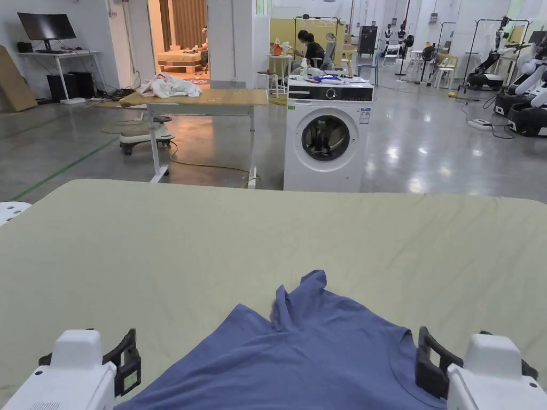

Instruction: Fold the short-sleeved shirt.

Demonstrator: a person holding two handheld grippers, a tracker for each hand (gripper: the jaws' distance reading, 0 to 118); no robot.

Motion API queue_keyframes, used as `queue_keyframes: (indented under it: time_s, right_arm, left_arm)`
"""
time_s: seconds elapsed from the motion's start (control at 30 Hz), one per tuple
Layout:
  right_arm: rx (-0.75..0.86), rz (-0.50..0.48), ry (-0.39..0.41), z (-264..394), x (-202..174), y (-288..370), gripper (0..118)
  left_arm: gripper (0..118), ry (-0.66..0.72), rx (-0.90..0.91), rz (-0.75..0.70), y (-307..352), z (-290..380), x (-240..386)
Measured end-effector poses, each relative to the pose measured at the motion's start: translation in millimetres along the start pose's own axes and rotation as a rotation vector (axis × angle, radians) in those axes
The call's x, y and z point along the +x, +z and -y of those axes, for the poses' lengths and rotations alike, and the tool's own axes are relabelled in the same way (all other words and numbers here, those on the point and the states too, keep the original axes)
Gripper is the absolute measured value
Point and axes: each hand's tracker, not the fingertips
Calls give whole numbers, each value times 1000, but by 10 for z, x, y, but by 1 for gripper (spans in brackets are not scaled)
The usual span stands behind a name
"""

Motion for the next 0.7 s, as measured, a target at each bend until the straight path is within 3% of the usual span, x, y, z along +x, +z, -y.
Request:
queue_keyframes:
  time_s: [0.03,0.07,0.13,0.17,0.43,0.7]
  right_arm:
    - [28,-11,-14,-36,-75,-2,73]
    - [41,-10,-13,-65,-150,-4,59]
    - [67,-8,4,-117,-285,-14,20]
    - [79,-17,8,-134,-334,-4,4]
    - [99,-66,54,-187,-622,61,0]
    - [16,-121,60,-36,-735,-3,0]
  left_arm:
    - [47,2,33,8,2,-40,54]
    - [33,-4,57,18,9,-93,109]
    - [15,-15,80,12,28,-159,208]
    - [0,-16,99,18,42,-187,236]
    - [0,-38,87,26,170,-205,175]
    - [0,83,-263,7,101,198,-679]
